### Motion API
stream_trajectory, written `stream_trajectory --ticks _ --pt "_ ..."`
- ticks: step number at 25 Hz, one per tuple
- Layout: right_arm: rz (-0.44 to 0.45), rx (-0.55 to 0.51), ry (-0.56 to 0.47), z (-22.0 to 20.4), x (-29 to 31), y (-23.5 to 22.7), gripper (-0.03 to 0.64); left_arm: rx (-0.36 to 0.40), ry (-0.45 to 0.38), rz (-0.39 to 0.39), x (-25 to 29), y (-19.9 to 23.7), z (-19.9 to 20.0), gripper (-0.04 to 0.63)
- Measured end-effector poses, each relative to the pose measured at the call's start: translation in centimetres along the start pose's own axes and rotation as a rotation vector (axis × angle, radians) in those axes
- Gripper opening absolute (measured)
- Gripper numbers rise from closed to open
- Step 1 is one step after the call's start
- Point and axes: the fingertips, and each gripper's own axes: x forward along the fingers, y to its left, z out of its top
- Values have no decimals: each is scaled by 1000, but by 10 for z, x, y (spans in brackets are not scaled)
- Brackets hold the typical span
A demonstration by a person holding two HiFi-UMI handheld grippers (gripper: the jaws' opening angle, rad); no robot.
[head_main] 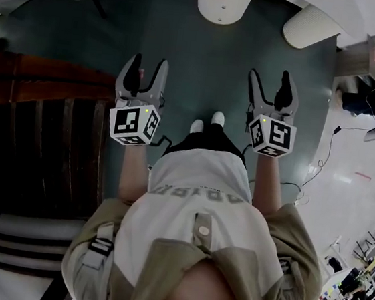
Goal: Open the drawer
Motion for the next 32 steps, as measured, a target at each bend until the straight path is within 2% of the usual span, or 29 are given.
stream_trajectory --ticks 9,24,32 --pt "-4 -8 17 -11 44 -37 357 -10 27 -13 46 -9 -12 273" --pt "21 -18 -19 22 153 -115 357 27 -31 -38 185 -35 34 273" --pt "53 -5 3 10 204 -127 357 31 2 -20 222 -36 22 275"
